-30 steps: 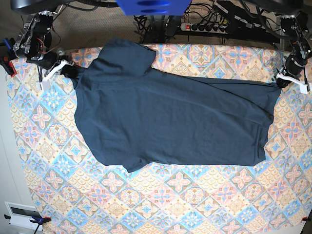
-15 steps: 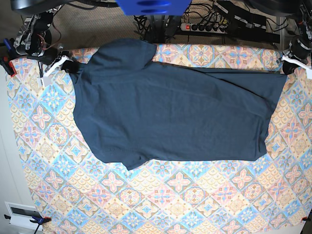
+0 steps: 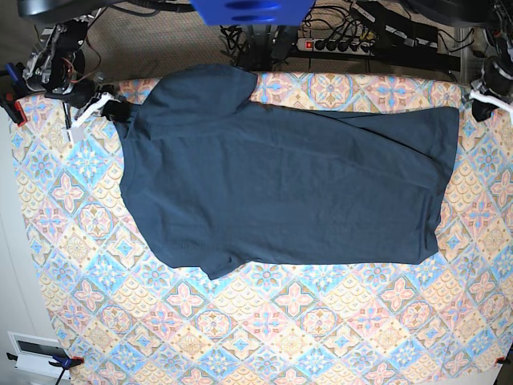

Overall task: Layout the t-shirt on the table in an organized manner, then fold the t-shirt properly
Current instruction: 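Pull the shirt's two ends apart with both grippers toward the robot, then shift the right gripper along the collar edge and regrasp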

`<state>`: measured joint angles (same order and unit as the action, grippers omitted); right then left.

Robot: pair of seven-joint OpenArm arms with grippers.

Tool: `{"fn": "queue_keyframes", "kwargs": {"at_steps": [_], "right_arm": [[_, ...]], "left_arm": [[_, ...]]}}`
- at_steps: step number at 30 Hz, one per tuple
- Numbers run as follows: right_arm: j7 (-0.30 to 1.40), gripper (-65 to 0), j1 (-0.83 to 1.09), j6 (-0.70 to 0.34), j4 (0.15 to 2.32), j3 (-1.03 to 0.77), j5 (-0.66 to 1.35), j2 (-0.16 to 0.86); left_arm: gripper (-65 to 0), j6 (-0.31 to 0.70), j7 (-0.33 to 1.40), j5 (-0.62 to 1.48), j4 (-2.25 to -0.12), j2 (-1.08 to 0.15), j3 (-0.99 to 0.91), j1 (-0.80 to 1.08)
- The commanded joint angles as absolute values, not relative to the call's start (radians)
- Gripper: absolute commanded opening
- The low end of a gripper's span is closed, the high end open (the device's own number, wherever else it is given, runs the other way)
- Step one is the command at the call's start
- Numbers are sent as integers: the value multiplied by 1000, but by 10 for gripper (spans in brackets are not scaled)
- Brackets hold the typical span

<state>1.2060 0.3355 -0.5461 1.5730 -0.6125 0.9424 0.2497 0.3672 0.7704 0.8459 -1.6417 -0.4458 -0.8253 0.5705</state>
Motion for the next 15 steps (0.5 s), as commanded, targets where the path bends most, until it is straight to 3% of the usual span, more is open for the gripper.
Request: {"fn": "queue_keyframes", "kwargs": {"at_steps": [1,4,8,15], "right_arm": [[1194,-529,337,-550,1601,-624,960,266],[1194,-444,343,-550,1656,-625,960,266],[1194,-377,377,-550,1739,-625,961,266],[1201,-411,441,-550,1831,-639,964,266]], "left_arm": [[-650,371,754,858,-1655,-464,-834,575],[-639,369,754,858,-1658,-467,-796,552],[-601,366,754,858,-1653,-463,-779,532],[-595,366,754,862,-1653,-461,-777,526]]}}
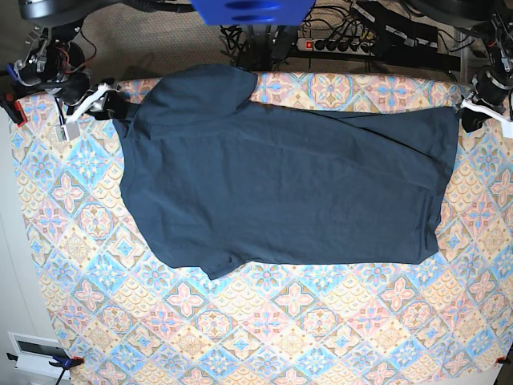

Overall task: Layout the t-shirt on the table in an organized manner, then fold the t-shirt properly
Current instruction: 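Shift the right gripper along the collar edge and regrasp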

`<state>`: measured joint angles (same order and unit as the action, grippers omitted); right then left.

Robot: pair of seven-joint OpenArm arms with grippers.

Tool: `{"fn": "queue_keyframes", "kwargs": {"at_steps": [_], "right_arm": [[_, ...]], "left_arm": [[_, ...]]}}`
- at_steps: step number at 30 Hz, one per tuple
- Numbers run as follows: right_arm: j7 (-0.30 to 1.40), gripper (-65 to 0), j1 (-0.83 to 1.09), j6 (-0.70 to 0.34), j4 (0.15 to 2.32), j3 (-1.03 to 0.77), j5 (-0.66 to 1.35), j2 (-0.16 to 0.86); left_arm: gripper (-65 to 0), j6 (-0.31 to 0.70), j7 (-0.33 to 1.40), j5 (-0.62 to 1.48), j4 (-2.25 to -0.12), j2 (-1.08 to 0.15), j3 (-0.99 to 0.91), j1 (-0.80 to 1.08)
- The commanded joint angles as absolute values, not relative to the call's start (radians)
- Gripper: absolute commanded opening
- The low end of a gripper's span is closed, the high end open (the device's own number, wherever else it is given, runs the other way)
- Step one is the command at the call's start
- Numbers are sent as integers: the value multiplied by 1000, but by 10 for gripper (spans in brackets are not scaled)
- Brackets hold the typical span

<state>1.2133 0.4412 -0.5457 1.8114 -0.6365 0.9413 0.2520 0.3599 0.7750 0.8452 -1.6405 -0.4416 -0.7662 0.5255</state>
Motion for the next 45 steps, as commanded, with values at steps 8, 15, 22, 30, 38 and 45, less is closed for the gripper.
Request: {"fn": "queue_keyframes", "kwargs": {"at_steps": [8,15,22,30,38,45], "right_arm": [[1201,-418,492,-550,1834,-558,966,259],[1190,-418,510,-550,1816,-447,961,259],[1150,-418,509,-550,1713,-443,961,259],[1147,-418,507,-550,1676,-389,961,259],[1142,-451,507,-550,1676,-331,963,259],[1148,-645,466,-572,1693,-386,990,259]], "left_arm": [[-595,367,754,863,-1610,-463,-751,495],[-595,369,754,862,-1570,-463,-750,463],[-595,369,754,863,-1570,-466,-750,463],[-595,369,754,862,-1570,-466,-750,458],[-595,369,754,858,-1569,-466,-750,440],[-595,369,754,858,-1569,-466,-750,438]]}}
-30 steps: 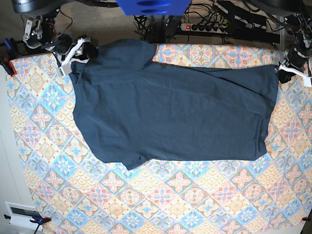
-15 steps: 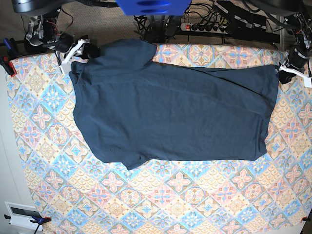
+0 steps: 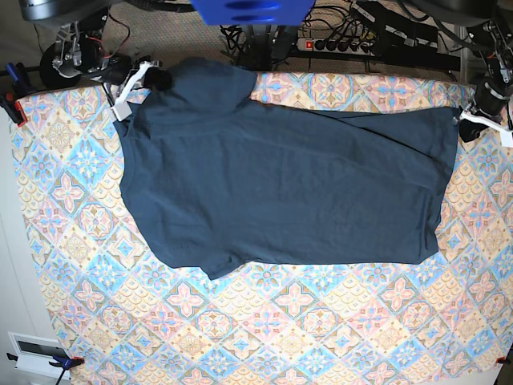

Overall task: Layout the t-shirt on the table in an organized manner, then fold the t-shirt properly
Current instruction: 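Shift the right gripper along the collar edge and regrasp, then release and regrasp the shirt's hem corner with the left gripper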

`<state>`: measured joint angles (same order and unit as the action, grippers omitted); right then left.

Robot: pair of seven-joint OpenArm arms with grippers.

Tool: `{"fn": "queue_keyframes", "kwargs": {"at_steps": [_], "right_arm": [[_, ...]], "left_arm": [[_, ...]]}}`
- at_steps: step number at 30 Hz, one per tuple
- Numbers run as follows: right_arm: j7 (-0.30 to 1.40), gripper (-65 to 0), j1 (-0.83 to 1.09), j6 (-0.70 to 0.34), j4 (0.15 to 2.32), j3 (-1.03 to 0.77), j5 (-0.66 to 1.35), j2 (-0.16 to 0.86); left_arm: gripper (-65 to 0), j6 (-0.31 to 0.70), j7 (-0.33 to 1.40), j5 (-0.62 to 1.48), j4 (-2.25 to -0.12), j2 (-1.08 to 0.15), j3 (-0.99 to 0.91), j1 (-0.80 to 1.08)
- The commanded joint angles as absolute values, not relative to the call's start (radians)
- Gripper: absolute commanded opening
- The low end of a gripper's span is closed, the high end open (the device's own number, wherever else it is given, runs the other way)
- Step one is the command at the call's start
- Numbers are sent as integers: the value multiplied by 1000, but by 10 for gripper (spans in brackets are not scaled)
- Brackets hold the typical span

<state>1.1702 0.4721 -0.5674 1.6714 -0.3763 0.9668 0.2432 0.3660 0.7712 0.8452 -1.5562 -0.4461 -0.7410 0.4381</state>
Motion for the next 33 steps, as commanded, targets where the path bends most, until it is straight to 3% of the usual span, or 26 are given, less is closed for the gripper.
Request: {"fn": "queue_keyframes", "kwargs": {"at_steps": [1,6,23,33], "right_arm": [[1155,-643,455,-596,1695,-397,1010,259],[1155,-650,395,-645,1699,-415,1135,259],[1147,-650,85,-648,1689,-409,1158,259],[1144,-634,10,-642,1458,-407,1152,259]], "left_arm": [[-595,369,754,858,-1569,-466,-750,438],[-595,369,754,858,-1567,-464,-750,438],[-595,369,754,858,-1567,-461,-750,440],[-595,369,754,858,-1567,-461,-750,435]]}}
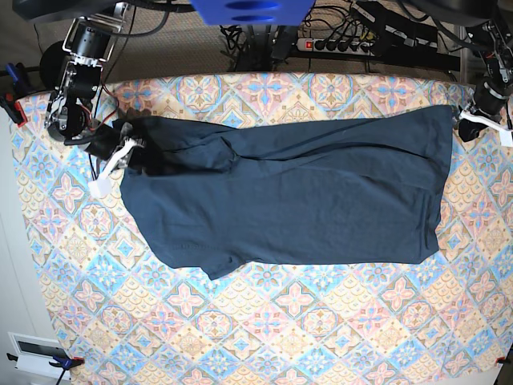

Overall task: Layout the t-shirt on the table in an organized manner, then fold the t-shirt properly
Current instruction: 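Release and regrasp the shirt's hem corner with the left gripper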

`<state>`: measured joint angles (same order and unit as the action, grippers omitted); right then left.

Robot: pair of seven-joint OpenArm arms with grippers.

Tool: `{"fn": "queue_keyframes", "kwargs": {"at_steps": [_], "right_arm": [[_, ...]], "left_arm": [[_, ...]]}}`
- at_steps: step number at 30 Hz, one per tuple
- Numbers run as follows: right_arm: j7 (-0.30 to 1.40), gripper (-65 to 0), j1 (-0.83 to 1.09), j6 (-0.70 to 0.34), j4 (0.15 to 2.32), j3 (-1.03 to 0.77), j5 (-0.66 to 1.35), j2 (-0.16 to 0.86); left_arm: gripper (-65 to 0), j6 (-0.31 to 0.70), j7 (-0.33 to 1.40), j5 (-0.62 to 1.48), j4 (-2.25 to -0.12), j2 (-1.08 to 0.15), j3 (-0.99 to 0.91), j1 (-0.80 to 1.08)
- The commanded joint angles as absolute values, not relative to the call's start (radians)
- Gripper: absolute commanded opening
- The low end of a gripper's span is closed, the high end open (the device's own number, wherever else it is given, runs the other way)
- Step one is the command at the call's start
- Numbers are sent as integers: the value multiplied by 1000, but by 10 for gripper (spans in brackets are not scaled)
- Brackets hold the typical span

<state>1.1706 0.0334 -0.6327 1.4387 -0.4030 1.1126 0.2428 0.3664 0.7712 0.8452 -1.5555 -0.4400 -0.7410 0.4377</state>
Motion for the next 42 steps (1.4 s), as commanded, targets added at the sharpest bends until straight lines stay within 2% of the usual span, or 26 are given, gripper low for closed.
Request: {"fn": "queue_keyframes", "kwargs": {"at_steps": [1,4,6,9,20,23,27,30,34,42], "right_arm": [[1144,-615,10,-628,1454,-407,1150,259],[1145,-535,13,-556,1465,-412,1150,259],[1145,-483,15,-555,1484,-417,1152,259],[1145,-445,31,-555,1524,-417,1153,263],[1145,-463,151,-555,1664,-463,1150,274],[1144,-463,193,-555,1664,-460,1098,317],[1144,-462,236,-556,1753,-456,946,343],[1144,-462,283,-556,1863,-444,831,344],[1144,-464,303,-556,1937,-340,696,344],[1142,-465,329,-556,1939,-309,688,346]], "left_arm": [[-595,369,754,858,-1567,-461,-750,433],[-595,369,754,858,-1567,-461,-750,432],[-595,369,754,860,-1572,-461,-750,430],[-591,369,754,860,-1572,-461,-750,394],[-589,364,756,857,-1572,-464,-748,311],[-544,364,756,834,-1575,-469,-699,331],[-460,372,745,723,-1633,-526,-584,366],[-462,372,694,625,-1709,-610,-432,403],[-471,369,552,446,-1773,-702,-266,484],[-467,367,504,188,-1831,-754,-219,625]]}}
